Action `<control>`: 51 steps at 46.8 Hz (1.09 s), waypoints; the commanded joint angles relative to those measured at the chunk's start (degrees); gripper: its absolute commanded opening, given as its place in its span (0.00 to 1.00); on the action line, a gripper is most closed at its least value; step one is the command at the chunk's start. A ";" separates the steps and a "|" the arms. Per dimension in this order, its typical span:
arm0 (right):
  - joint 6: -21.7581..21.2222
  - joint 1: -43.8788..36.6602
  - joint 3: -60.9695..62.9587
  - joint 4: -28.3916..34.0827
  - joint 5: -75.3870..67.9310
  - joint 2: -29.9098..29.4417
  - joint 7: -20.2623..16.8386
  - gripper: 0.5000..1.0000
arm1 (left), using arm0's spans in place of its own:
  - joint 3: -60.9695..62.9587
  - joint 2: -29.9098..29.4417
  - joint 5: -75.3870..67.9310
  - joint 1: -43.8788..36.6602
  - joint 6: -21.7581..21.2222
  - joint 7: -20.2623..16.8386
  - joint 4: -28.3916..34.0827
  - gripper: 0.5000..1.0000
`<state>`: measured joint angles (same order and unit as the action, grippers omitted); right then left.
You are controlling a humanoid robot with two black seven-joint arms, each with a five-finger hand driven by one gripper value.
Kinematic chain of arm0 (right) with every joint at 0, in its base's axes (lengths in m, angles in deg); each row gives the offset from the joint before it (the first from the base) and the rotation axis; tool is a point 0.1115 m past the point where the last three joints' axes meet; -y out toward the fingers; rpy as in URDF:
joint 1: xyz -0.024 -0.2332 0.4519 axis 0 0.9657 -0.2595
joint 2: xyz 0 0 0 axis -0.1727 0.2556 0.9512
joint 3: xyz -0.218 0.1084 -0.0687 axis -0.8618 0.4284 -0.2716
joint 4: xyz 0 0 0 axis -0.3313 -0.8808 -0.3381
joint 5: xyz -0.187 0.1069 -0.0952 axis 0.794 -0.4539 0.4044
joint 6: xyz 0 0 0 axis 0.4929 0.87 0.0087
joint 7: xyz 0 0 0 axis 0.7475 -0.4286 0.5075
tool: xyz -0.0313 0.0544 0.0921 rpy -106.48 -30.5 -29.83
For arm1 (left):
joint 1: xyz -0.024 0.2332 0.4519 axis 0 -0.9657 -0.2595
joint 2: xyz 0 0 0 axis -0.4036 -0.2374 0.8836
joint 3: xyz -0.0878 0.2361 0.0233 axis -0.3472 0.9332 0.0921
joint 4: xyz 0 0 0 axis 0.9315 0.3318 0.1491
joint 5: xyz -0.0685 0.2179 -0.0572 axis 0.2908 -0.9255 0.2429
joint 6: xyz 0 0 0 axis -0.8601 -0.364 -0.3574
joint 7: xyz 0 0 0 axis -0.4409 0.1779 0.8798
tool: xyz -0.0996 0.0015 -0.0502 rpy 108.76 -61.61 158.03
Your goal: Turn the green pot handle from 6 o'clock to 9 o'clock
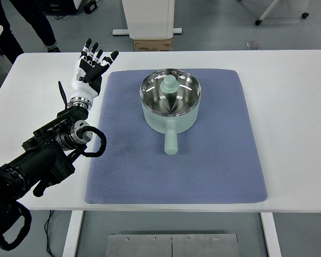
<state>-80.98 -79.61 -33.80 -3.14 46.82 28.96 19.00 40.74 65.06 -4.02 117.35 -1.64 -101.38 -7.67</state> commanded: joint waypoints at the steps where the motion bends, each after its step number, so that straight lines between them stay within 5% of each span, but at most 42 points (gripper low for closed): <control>1: 0.00 0.00 0.00 0.00 0.00 0.00 0.00 1.00 | -0.08 0.00 0.12 -0.10 0.00 -0.05 -0.01 1.00; 51: 0.00 0.00 0.00 0.00 0.00 0.00 0.00 1.00 | -1.05 -2.64 -8.66 2.19 0.26 -0.31 -0.62 1.00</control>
<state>-80.98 -79.61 -33.80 -3.14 46.82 28.96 18.99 39.68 62.61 -9.68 119.22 -1.37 -101.70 -8.27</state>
